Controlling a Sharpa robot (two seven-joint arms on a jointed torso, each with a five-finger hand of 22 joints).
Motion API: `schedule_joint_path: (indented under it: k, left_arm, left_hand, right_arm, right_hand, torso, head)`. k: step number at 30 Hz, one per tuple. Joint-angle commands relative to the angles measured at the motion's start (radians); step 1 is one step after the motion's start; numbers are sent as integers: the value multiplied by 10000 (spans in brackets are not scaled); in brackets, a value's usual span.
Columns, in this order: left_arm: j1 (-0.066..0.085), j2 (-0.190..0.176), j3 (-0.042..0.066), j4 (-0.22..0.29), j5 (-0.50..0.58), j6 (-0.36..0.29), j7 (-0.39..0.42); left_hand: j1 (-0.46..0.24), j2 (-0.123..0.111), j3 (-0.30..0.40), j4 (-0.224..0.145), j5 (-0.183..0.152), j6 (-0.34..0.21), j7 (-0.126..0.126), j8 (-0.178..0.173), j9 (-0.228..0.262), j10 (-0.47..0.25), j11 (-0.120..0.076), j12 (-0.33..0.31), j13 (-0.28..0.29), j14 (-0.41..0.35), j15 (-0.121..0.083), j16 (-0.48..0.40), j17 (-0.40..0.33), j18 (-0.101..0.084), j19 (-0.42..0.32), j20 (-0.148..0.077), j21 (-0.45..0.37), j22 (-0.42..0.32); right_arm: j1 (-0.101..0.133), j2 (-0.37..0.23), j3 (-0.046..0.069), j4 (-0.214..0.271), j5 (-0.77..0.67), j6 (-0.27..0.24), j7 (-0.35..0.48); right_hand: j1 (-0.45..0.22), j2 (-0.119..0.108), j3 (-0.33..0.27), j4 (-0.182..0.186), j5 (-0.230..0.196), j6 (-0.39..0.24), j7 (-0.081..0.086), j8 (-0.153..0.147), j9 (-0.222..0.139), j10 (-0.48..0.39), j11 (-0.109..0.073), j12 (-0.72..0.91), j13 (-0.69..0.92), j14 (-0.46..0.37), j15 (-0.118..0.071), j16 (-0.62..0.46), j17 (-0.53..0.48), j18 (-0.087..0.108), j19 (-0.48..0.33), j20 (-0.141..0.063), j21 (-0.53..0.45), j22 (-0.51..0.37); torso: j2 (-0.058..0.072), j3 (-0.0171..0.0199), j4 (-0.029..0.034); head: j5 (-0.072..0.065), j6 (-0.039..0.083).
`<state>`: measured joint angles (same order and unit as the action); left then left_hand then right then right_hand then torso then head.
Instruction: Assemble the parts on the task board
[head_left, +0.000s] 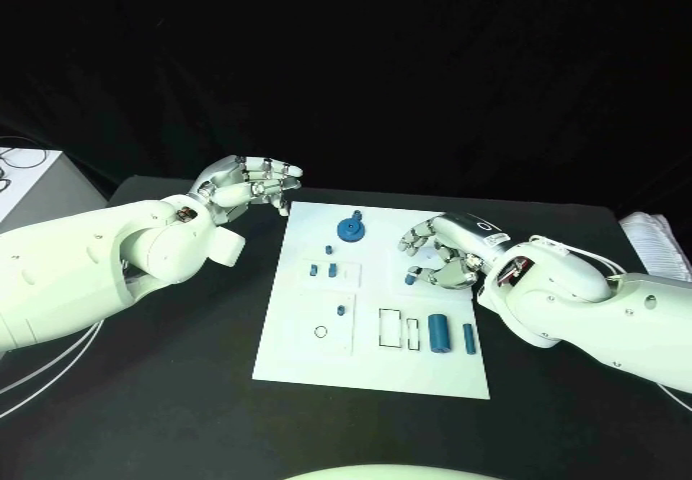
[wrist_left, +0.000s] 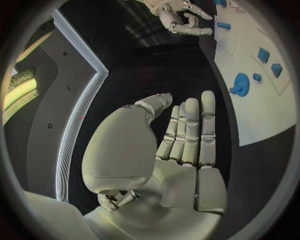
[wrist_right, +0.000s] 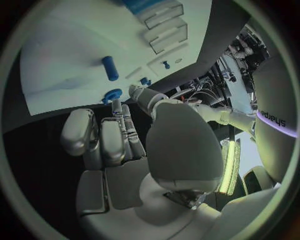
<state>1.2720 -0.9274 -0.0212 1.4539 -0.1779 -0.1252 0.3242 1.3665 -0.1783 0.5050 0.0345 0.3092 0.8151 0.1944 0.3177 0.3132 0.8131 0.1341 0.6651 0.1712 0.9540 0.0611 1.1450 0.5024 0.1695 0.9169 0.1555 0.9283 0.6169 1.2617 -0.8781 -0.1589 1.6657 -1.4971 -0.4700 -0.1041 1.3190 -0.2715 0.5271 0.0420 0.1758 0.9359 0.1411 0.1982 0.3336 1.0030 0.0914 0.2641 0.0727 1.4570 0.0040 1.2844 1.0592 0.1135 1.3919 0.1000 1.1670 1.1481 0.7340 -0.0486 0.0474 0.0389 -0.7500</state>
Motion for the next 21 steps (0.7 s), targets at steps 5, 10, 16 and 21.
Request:
schedule_joint_path:
  k: [5,10,16,21]
  left_arm:
    - [4,95,3,-16,65,207,53]
    - [3,101,2,-27,66,216,49]
    - [3,126,1,-71,67,217,48]
    - [3,143,1,-57,68,233,42]
  left_hand:
    - [-82,8,-36,34,5,-64,8,64,-10,-75,6,-45,-12,-79,20,-52,-14,154,40,-7,-69,-8]
    - [-82,8,-36,34,5,-64,8,64,-10,-75,6,-45,-12,-79,20,-52,-14,154,40,-7,-69,-8]
    - [-82,8,-36,34,5,-64,8,64,-10,-75,6,-45,-12,-79,20,-52,-14,154,40,-7,-69,-8]
    - [-82,8,-36,34,5,-64,8,64,-10,-75,6,-45,-12,-79,20,-52,-14,154,40,-7,-69,-8]
  right_arm:
    - [75,-17,-2,-325,-530,1429,201]
    - [64,41,-10,-414,-872,1896,57]
    - [22,149,-26,-563,-879,2357,-33]
    - [-24,244,-29,-626,-776,2198,-80]
  right_hand:
    - [192,85,-822,64,-1,-122,-133,-160,-37,-475,38,79,-33,87,22,-17,-85,-107,68,36,-183,-134]
    - [488,285,-1563,205,-100,-105,-183,-249,-58,-715,61,260,-26,35,45,-103,-235,-79,29,58,-375,-272]
    - [601,422,-1911,490,-146,306,-51,-159,-35,-557,-10,573,-1,118,-7,36,-38,-114,142,19,-241,-102]
    - [665,538,-1804,608,-138,424,-33,-164,-51,-414,-41,702,1,134,-37,47,-35,-129,195,-7,-184,-35]
  torso:
    - [30,10,38]
    - [27,5,43]
    - [30,-2,35]
    - [41,9,13]
  head:
    - [-42,11]
    - [-45,-14]
    - [-32,-59]
    - [-12,-84]
